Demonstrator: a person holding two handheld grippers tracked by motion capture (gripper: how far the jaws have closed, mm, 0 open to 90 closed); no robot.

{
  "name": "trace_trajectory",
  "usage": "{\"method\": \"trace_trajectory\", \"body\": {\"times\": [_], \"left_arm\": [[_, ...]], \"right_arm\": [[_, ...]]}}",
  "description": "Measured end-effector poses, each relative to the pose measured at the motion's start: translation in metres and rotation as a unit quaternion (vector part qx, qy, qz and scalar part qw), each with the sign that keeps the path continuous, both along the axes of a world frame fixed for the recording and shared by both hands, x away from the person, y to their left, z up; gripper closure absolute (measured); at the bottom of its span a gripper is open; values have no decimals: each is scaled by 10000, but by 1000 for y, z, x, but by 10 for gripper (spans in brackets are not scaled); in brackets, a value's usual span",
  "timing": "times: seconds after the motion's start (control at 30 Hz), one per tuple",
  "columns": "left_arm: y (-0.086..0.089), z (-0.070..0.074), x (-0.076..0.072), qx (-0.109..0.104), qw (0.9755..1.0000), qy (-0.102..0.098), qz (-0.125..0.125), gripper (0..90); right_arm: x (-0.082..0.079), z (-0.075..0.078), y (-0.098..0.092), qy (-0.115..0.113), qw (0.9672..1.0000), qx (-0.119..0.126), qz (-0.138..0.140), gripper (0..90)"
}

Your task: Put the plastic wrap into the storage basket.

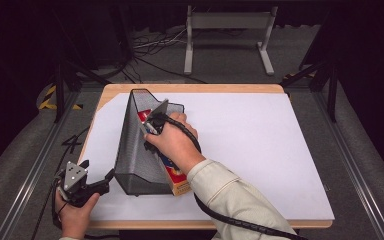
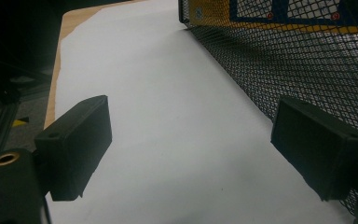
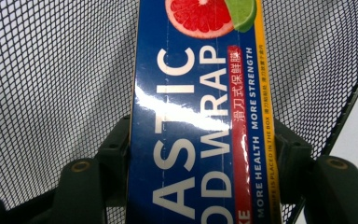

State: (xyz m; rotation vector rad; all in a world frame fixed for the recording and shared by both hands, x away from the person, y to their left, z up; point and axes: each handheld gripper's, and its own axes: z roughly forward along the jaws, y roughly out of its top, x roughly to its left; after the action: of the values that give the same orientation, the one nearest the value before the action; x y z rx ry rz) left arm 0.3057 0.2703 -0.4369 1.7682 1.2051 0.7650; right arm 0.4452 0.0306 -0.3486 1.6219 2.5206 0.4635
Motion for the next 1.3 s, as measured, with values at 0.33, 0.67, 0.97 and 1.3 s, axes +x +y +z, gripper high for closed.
{"method": "trace_trajectory", "body": {"times": [0.33, 0.67, 0.97, 1.3], "left_arm": [[-1, 0, 1, 7, 10000, -5, -11, 129], [-1, -1, 3, 0, 10000, 14, -27, 129], [-1, -1, 3, -10, 10000, 11, -3, 129], [-1, 0, 3, -19, 10000, -1, 6, 129]], "right_arm": [[2, 0, 0, -120, 9997, -78, 201, 386], [-2, 8, -5, -250, 9982, 203, 509, 188], [-6, 29, -20, -825, 9929, 532, 669, 172], [-21, 52, -34, -1506, 9740, 1260, 1130, 172]]}}
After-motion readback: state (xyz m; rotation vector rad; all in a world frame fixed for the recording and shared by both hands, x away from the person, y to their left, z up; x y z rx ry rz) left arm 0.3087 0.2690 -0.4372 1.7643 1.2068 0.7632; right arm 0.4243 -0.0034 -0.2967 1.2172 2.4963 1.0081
